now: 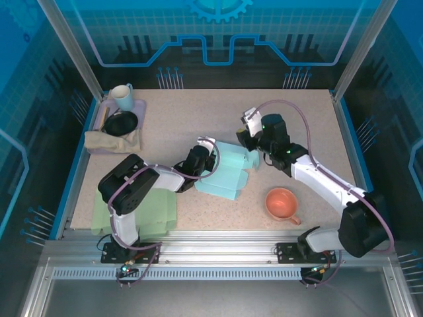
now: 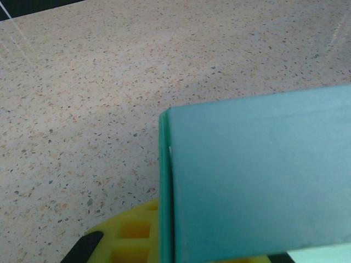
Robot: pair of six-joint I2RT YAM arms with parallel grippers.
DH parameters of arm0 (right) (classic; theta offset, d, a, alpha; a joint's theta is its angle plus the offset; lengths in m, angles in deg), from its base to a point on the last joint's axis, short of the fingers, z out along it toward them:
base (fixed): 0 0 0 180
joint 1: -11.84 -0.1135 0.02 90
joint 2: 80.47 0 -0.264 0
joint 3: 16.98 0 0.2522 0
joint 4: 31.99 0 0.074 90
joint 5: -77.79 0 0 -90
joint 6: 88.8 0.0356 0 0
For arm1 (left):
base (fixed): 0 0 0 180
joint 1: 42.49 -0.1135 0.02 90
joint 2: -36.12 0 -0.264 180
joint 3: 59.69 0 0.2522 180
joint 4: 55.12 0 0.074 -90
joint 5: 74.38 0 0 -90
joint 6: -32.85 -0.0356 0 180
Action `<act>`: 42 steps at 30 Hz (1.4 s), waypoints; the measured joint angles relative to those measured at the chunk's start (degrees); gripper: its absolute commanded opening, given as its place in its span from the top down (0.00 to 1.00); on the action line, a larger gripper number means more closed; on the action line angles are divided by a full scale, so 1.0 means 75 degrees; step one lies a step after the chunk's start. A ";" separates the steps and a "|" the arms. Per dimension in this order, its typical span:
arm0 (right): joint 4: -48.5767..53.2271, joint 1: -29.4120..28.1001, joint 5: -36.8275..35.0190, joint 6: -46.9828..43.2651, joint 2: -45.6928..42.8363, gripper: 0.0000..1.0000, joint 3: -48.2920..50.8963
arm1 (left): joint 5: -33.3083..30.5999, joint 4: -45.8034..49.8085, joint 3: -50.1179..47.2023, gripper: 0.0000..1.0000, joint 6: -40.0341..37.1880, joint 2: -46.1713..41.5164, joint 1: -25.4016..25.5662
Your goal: Fold the paper box
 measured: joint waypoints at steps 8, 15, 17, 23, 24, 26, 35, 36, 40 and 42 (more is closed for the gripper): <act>0.0484 -0.0015 -0.0376 0.1865 -0.0105 0.63 0.1236 | 0.0204 -0.0026 -0.0055 1.00 -0.0029 -0.0044 -0.0058; 0.0192 -0.0012 -0.0437 0.2463 -0.0434 0.63 0.1734 | 0.0166 0.0026 -0.0003 1.00 0.0108 -0.0020 -0.0058; 0.0017 -0.0012 -0.0178 0.2702 -0.0437 0.62 0.1874 | 0.0163 0.0023 -0.0003 1.00 0.0108 -0.0015 -0.0058; -0.0239 -0.0023 0.0411 0.3416 -0.0405 0.61 0.1897 | 0.0140 0.0000 0.0128 1.00 0.0108 0.0119 -0.0058; -0.0280 -0.0032 0.0437 0.3512 -0.0405 0.59 0.1897 | 0.0137 -0.0003 0.0143 1.00 0.0108 0.0134 -0.0058; -0.0364 -0.0070 0.0443 0.3684 -0.0405 0.56 0.1897 | 0.0134 -0.0029 0.0149 1.00 0.0117 0.0163 -0.0058; -0.0580 -0.0131 0.0326 0.4185 -0.0321 0.55 0.1871 | -0.0009 -0.0411 0.0175 1.00 0.0283 0.0373 -0.0055; -0.0577 -0.0131 0.0303 0.4205 -0.0265 0.55 0.1845 | -0.0009 -0.0414 0.0175 1.00 0.0283 0.0373 -0.0055; -0.0627 -0.0131 0.0204 0.4246 0.0003 0.55 0.1705 | -0.0012 -0.0420 0.0175 1.00 0.0283 0.0373 -0.0055; -0.0679 -0.0131 0.0160 0.4284 0.0143 0.55 0.1652 | -0.0009 -0.0428 0.0175 1.00 0.0283 0.0373 -0.0055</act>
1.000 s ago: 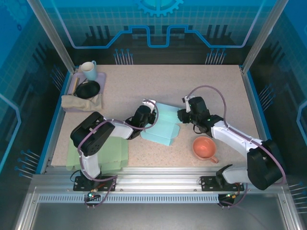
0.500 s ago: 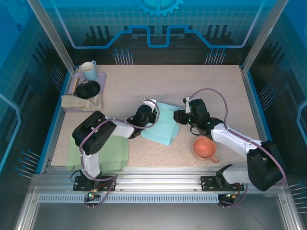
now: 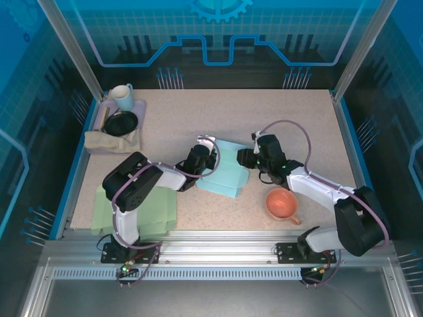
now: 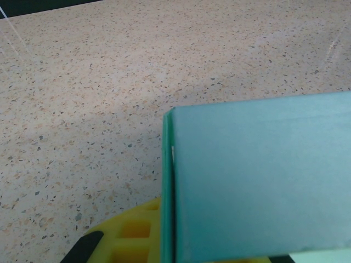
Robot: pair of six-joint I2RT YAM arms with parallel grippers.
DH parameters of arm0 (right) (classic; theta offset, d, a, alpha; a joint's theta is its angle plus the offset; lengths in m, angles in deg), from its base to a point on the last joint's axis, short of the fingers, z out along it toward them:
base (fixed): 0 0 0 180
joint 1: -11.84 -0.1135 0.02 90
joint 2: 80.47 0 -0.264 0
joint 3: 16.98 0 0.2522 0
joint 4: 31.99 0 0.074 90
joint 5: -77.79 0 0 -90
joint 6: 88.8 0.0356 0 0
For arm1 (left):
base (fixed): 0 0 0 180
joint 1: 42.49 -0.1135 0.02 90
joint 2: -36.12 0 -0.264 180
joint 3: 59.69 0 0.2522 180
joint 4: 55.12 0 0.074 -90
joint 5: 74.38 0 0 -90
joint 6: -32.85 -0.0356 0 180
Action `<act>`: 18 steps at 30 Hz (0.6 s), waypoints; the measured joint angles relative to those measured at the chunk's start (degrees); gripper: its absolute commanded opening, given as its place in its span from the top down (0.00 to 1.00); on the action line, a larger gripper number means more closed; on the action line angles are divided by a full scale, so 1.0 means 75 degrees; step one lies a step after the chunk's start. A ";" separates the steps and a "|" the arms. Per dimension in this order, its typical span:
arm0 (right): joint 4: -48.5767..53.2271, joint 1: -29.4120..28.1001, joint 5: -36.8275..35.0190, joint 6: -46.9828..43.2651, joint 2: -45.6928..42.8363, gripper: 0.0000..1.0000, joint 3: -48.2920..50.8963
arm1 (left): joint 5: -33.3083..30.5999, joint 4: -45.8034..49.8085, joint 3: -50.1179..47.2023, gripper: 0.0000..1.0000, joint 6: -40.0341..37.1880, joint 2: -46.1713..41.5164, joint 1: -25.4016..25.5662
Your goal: Fold the paper box
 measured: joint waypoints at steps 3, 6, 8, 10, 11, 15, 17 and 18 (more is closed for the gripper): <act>-0.0111 0.0000 -0.0017 0.0070 0.0154 0.55 -0.0012 | 0.0000 -0.0009 0.0000 1.00 -0.0003 0.0003 0.0000; -0.0216 0.0000 -0.0038 0.0125 0.0201 0.55 -0.0012 | 0.0003 -0.0015 0.0000 1.00 -0.0003 0.0006 0.0000; -0.0318 0.0003 -0.0032 0.0184 0.0201 0.55 -0.0012 | 0.0003 -0.0032 0.0000 1.00 -0.0003 0.0015 0.0000; -0.0423 0.0003 -0.0029 0.0236 0.0201 0.55 -0.0012 | 0.0003 -0.0035 0.0000 1.00 -0.0003 0.0017 0.0000; -0.0458 0.0003 -0.0017 0.0245 0.0201 0.54 -0.0012 | 0.0003 -0.0035 0.0000 1.00 -0.0003 0.0017 0.0000; -0.0557 0.0012 0.0023 0.0326 0.0201 0.55 -0.0012 | 0.0003 -0.0041 0.0000 1.00 -0.0003 0.0020 0.0000; -0.0600 0.0017 0.0076 0.0385 0.0204 0.54 -0.0012 | 0.0003 -0.0067 0.0000 1.00 -0.0003 0.0029 0.0000; -0.0612 0.0020 0.0102 0.0408 0.0204 0.55 -0.0012 | 0.0003 -0.0082 0.0000 1.00 -0.0003 0.0038 0.0000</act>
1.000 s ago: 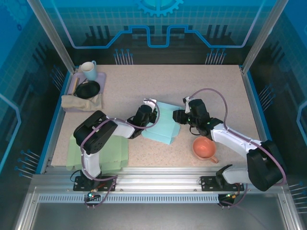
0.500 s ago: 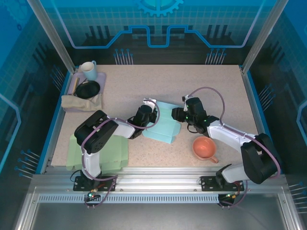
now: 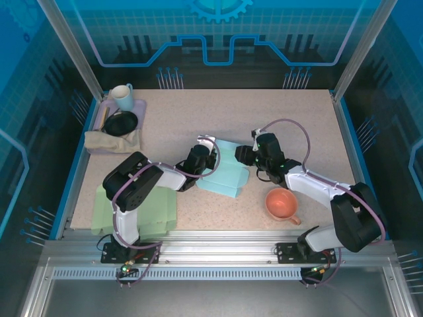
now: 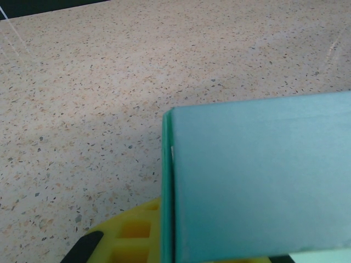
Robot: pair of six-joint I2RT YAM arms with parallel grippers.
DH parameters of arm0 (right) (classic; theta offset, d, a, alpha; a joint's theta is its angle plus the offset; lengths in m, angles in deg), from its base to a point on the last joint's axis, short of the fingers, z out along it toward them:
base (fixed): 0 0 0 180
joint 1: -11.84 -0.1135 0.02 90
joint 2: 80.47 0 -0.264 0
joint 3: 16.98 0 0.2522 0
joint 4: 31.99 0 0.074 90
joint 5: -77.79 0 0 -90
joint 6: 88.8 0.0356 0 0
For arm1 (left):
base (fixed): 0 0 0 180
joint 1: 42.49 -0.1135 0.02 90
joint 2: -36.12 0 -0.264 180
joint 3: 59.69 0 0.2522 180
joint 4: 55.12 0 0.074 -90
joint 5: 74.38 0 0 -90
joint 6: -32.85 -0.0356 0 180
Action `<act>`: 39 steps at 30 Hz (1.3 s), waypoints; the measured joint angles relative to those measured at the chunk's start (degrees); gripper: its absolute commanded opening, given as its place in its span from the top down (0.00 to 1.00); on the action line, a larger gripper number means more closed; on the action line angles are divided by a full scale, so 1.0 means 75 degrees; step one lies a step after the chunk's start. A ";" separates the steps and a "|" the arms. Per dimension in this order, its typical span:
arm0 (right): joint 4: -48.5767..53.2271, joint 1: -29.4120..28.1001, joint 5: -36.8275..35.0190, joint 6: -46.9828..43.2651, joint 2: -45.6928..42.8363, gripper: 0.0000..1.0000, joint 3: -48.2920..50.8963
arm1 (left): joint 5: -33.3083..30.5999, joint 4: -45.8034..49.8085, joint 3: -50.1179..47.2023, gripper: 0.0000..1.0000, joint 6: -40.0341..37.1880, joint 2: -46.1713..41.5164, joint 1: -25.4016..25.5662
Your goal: Fold the paper box
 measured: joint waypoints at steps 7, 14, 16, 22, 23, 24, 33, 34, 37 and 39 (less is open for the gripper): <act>-0.0035 0.0003 0.0032 0.0192 0.0067 0.54 0.0000 | -0.0003 -0.0015 0.0000 1.00 0.0000 0.0006 -0.0003; -0.0090 0.0000 -0.0119 0.0259 0.0169 0.54 0.0000 | 0.0000 -0.0015 0.0000 1.00 0.0000 0.0009 -0.0003; -0.0090 0.0000 -0.0163 0.0265 0.0256 0.54 0.0000 | 0.0000 -0.0015 0.0000 1.00 0.0000 0.0009 0.0000; -0.0140 0.0000 -0.0312 0.0294 0.0370 0.54 0.0000 | 0.0000 -0.0017 0.0000 1.00 0.0000 0.0009 0.0000; -0.0201 0.0000 -0.0286 0.0297 0.0388 0.54 0.0000 | 0.0000 -0.0017 0.0000 1.00 0.0000 0.0009 -0.0003; -0.0283 0.0000 -0.0236 0.0312 0.0411 0.54 0.0000 | 0.0000 -0.0017 0.0000 1.00 0.0000 0.0009 -0.0003; -0.1364 0.0052 0.0787 0.0557 0.0784 0.55 0.0096 | -0.0114 -0.0015 0.0000 1.00 0.0029 0.0017 -0.0102; -0.1527 0.0052 0.0868 0.0615 0.0784 0.56 0.0175 | -0.0117 -0.0017 0.0000 1.00 0.0029 0.0020 -0.0105; -0.2165 0.0052 0.0997 0.0813 0.0784 0.57 0.0554 | -0.0111 -0.0026 0.0000 1.00 0.0026 0.0020 -0.0108; -0.2582 0.0052 0.1078 0.0927 0.0784 0.57 0.0816 | -0.0108 -0.0035 0.0000 1.00 0.0023 0.0020 -0.0099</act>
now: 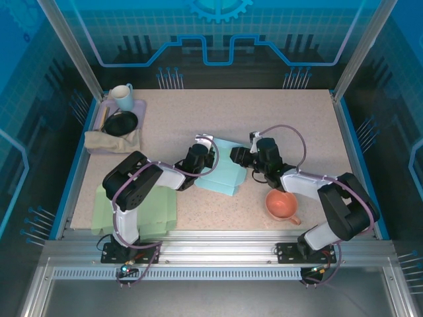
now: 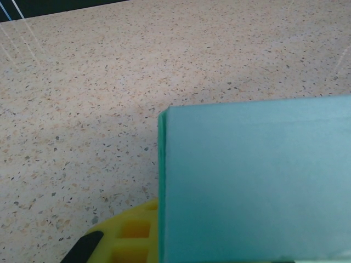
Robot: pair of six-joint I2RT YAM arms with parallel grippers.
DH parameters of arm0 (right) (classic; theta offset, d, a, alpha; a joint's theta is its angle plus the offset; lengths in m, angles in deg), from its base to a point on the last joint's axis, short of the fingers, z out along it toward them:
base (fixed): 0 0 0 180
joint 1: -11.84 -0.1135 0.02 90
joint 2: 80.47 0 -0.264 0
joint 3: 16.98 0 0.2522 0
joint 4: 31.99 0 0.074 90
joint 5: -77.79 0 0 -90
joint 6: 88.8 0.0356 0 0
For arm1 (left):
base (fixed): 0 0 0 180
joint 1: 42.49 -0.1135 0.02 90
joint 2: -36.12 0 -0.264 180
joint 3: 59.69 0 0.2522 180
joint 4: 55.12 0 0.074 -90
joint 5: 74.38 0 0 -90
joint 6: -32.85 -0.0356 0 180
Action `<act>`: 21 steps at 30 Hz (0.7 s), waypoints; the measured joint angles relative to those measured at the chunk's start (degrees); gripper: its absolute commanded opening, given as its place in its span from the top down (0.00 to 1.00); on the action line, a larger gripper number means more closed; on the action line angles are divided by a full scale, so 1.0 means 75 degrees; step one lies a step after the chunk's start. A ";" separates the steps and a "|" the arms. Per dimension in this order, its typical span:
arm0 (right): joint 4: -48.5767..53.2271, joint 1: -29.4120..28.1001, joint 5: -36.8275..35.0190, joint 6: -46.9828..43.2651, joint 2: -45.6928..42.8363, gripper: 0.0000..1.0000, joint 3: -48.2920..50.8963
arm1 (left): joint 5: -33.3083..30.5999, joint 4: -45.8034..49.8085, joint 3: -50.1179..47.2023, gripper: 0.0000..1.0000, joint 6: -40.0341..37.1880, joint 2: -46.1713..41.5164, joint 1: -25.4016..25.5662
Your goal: Fold the paper box
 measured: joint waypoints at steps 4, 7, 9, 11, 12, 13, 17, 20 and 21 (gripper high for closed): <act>-0.0717 0.0000 0.0055 0.0169 -0.0061 0.57 0.0411 | 0.0017 -0.0006 0.0000 1.00 0.0000 0.0003 0.0000; -0.0618 -0.0003 -0.0006 0.0169 -0.0254 0.57 0.0443 | 0.0020 -0.0006 0.0000 1.00 0.0003 0.0003 0.0000; -0.0102 -0.0029 -0.0224 0.0073 -0.0472 0.57 0.0376 | 0.0020 -0.0009 0.0000 1.00 0.0000 0.0006 0.0006; 0.0428 -0.0114 -0.0568 -0.0102 -0.0650 0.56 0.0248 | 0.0020 -0.0006 0.0000 1.00 0.0000 0.0009 0.0015; 0.0676 -0.0178 -0.0758 -0.0216 -0.0720 0.56 0.0192 | 0.0020 -0.0006 0.0000 1.00 0.0000 0.0009 0.0015; 0.0883 -0.0256 -0.0941 -0.0338 -0.0781 0.56 0.0152 | 0.0020 -0.0006 0.0000 1.00 -0.0003 0.0009 0.0017; 0.1495 -0.0574 -0.1600 -0.0825 -0.0868 0.56 0.0128 | 0.0017 0.0000 0.0012 1.00 -0.0003 0.0015 0.0020; 0.1801 -0.0816 -0.2034 -0.1244 -0.0857 0.58 0.0137 | 0.0017 0.0026 0.0023 1.00 -0.0003 0.0015 0.0020; 0.1845 -0.0909 -0.2183 -0.1396 -0.0819 0.58 0.0137 | 0.0017 0.0026 0.0023 1.00 -0.0003 0.0015 0.0020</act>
